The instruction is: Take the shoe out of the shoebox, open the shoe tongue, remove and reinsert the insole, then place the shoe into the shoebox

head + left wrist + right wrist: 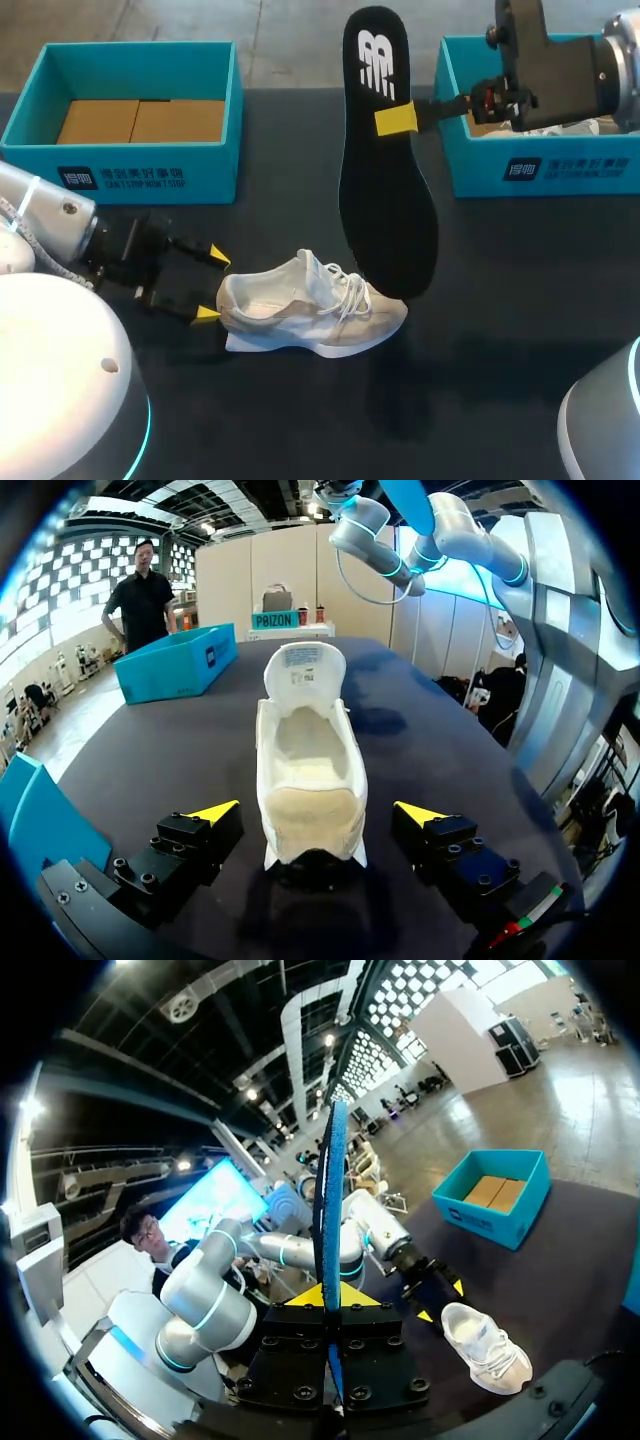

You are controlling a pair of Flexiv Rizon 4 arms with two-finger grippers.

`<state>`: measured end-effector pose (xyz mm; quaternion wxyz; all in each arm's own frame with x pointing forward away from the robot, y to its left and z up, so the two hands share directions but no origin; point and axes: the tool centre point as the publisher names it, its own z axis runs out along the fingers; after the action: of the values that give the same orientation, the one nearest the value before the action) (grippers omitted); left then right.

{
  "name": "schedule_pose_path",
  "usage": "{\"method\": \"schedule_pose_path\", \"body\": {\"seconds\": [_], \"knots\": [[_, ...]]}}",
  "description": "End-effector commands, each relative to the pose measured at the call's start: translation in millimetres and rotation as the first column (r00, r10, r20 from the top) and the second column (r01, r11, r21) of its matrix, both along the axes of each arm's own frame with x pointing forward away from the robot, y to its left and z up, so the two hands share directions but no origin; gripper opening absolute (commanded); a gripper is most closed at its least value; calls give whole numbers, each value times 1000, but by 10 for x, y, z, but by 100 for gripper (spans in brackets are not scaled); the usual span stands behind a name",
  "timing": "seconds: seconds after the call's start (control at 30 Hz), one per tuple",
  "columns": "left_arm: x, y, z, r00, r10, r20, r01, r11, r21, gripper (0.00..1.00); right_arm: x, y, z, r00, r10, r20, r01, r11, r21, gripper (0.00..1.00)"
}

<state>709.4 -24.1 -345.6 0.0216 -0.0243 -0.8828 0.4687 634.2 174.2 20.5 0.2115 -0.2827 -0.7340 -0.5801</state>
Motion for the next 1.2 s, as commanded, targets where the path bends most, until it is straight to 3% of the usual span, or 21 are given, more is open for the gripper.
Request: {"method": "schedule_pose_path", "body": {"seconds": [0.03,0.3,0.5,0.67,0.87,1.2], "knots": [[-14,-2,7,1000,1,2,-1,1000,3,100,38,45,8,1000,3,-2,-3,1000,-4,0],[41,1,122,997,73,-35,-69,994,90,100,38,45,8,1000,3,-2,-3,1000,-4,0],[59,-2,200,993,88,-79,-69,974,214,100,38,45,8,1000,3,-2,-3,1000,-4,0],[73,-32,223,988,103,-117,-48,916,397,100,38,45,8,1000,3,-2,-3,1000,-4,0],[52,-46,278,982,127,-141,-43,872,487,100,38,45,8,1000,3,-2,-3,1000,-4,0],[-20,-152,372,992,109,-65,-38,745,666,100,38,45,8,1000,3,-2,-3,1000,-4,0]]}}
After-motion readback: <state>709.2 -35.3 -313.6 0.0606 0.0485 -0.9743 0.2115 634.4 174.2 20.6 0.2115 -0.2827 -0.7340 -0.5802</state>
